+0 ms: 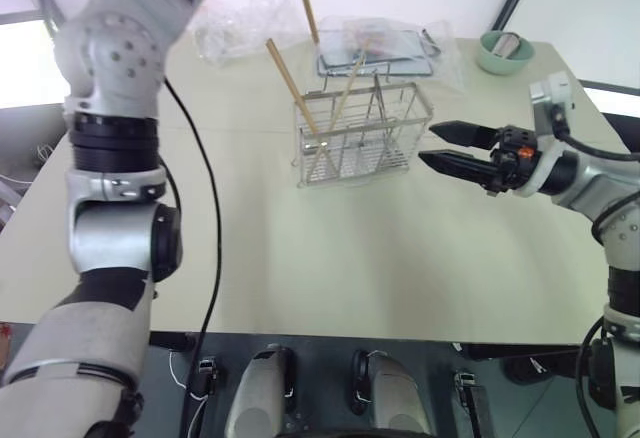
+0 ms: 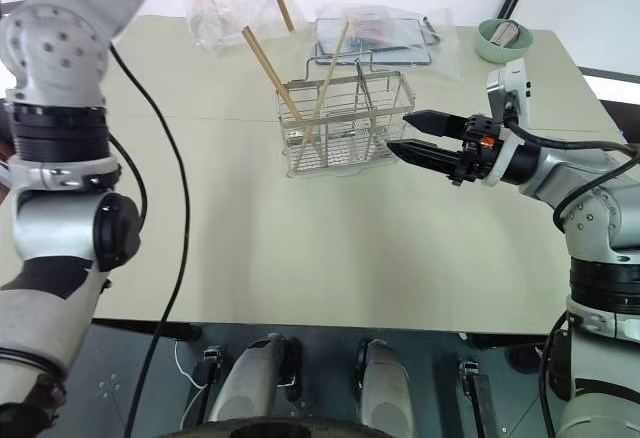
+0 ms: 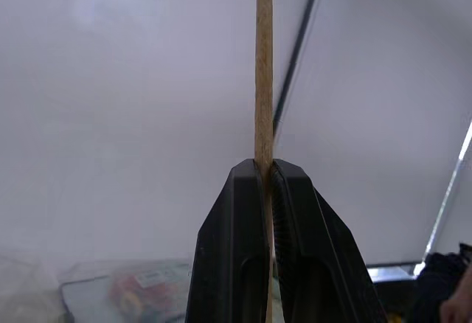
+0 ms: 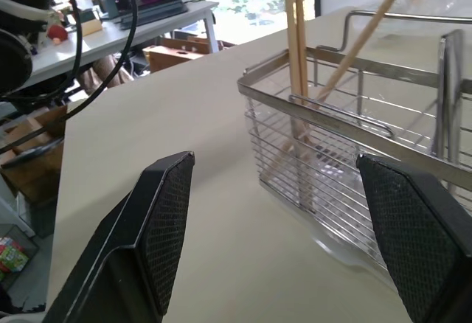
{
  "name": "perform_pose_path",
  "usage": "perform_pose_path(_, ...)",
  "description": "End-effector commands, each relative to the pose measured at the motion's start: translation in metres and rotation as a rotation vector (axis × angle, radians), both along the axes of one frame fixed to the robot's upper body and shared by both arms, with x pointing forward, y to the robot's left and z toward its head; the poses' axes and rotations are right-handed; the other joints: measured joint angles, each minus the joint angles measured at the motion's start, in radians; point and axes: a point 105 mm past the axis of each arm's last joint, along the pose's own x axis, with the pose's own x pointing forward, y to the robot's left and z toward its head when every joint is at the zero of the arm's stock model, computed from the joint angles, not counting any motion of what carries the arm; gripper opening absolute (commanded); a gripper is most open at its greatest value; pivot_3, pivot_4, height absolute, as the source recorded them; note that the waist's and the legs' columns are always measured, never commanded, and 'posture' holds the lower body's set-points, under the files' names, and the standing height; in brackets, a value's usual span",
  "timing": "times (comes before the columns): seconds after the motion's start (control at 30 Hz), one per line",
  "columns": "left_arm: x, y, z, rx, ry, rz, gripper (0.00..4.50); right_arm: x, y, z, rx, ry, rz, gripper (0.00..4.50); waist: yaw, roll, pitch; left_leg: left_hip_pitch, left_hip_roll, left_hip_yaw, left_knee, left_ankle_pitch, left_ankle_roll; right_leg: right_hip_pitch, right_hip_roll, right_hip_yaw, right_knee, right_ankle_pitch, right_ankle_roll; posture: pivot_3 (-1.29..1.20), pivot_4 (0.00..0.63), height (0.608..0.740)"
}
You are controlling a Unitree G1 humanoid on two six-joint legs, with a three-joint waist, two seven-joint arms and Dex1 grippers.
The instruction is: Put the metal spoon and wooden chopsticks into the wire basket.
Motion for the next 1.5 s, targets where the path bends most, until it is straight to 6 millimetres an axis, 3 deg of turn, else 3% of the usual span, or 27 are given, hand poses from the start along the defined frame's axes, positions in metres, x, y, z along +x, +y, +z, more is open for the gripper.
perform_pose_path(0.03, -0.006, -0.01, -0.007, 0.079, -0.021, -0.006, 0.04, -0.004, -0.004, 0.013, -0.001, -0.059, -0.011, 3.61, -0.001, 0.0, 0.0, 0.001, 0.0, 0.0, 0.0, 0.0, 0.0, 0.0, 0.0, 0.0, 0.001, 0.0, 0.0, 0.0, 0.15, 0.707)
perform_pose_path(0.37, -0.004, -0.036, -0.065, 0.253, 0.05, -0.036, 0.04, -0.001, -0.007, 0.015, 0.009, -0.064, -0.044, 3.61, 0.003, 0.0, 0.0, 0.001, 0.0, 0.0, 0.0, 0.0, 0.0, 0.0, 0.0, 0.001, 0.001, 0.0, 0.0, 0.0, 0.15, 0.707)
perform_pose_path(0.47, -0.001, -0.038, -0.08, 0.259, 0.073, -0.031, 1.14, 0.001, -0.005, 0.015, 0.013, -0.066, -0.046, 3.61, 0.002, 0.0, 0.0, 0.001, 0.0, 0.0, 0.0, 0.0, 0.001, 0.001, 0.0, 0.001, 0.001, 0.0, 0.0, 0.0, 0.15, 0.707)
perform_pose_path(0.53, 0.002, -0.037, -0.086, 0.268, 0.083, -0.02, 2.18, 0.002, -0.005, 0.016, 0.016, -0.067, -0.047, 3.61, 0.002, 0.0, 0.0, 0.001, 0.0, 0.0, 0.0, 0.0, 0.001, 0.0, 0.0, 0.001, 0.001, 0.0, 0.0, 0.0, 0.15, 0.707)
perform_pose_path(0.67, 0.0, -0.033, -0.085, 0.286, 0.066, -0.006, 4.21, 0.004, -0.005, 0.017, 0.017, -0.069, -0.05, 3.61, 0.001, 0.0, 0.0, 0.001, 0.001, 0.0, 0.0, -0.001, 0.002, 0.0, 0.0, 0.001, 0.001, 0.0, 0.0, 0.0, 0.15, 0.707)
perform_pose_path(0.7, -0.001, -0.032, -0.083, 0.292, 0.059, -0.002, 4.42, 0.004, -0.005, 0.017, 0.018, -0.068, -0.052, 3.61, 0.001, 0.0, 0.0, 0.001, 0.001, 0.0, 0.0, -0.002, 0.004, 0.0, 0.0, 0.001, 0.001, 0.0, 0.0, 0.0, 0.15, 0.707)
perform_pose_path(0.9, -0.014, -0.014, -0.056, 0.347, -0.037, 0.011, 4.42, 0.006, -0.005, 0.017, 0.013, -0.069, -0.051, 3.61, 0.001, 0.0, 0.0, 0.001, 0.001, 0.0, 0.0, -0.002, 0.004, 0.0, 0.0, 0.001, 0.001, 0.0, 0.0, 0.0, 0.15, 0.707)
perform_pose_path(1.03, -0.026, 0.038, -0.035, 0.515, -0.087, 0.059, 4.42, 0.008, -0.01, 0.018, -0.018, -0.076, -0.051, 3.61, -0.012, 0.001, 0.0, 0.001, 0.001, 0.0, 0.0, -0.002, 0.004, -0.001, 0.001, 0.001, 0.001, 0.0, 0.0, 0.0, 0.15, 0.707)
perform_pose_path(1.17, -0.037, 0.082, -0.029, 0.65, -0.094, 0.116, 4.42, 0.013, -0.019, 0.021, -0.027, -0.081, -0.066, 3.61, -0.025, 0.001, 0.0, 0.001, 0.001, 0.0, -0.001, -0.002, 0.002, -0.001, 0.0, 0.001, 0.002, -0.001, -0.001, 0.0, 0.15, 0.707)
perform_pose_path(1.23, -0.049, 0.108, -0.051, 0.829, -0.062, 0.098, 4.42, 0.015, -0.023, 0.023, -0.034, -0.086, -0.071, 3.61, -0.027, 0.003, 0.0, 0.001, 0.001, 0.0, -0.001, -0.002, 0.003, -0.001, 0.0, 0.001, 0.001, -0.001, -0.001, 0.0, 0.15, 0.707)
perform_pose_path(1.33, -0.07, 0.132, -0.091, 1.032, 0.053, -0.014, 4.42, 0.015, -0.026, 0.025, -0.048, -0.09, -0.063, 3.61, -0.034, 0.004, 0.001, 0.002, 0.001, 0.002, -0.002, -0.002, 0.002, -0.002, 0.0, 0.001, 0.001, -0.001, -0.002, 0.0, 0.15, 0.707)
perform_pose_path(1.5, -0.093, 0.141, -0.119, 1.065, 0.151, -0.13, 4.42, 0.015, -0.027, 0.025, -0.064, -0.087, -0.038, 3.61, -0.023, 0.003, 0.001, -0.001, 0.001, 0.0, -0.001, -0.004, 0.004, -0.003, -0.001, 0.001, 0.0, -0.002, -0.003, 0.0, 0.15, 0.707)
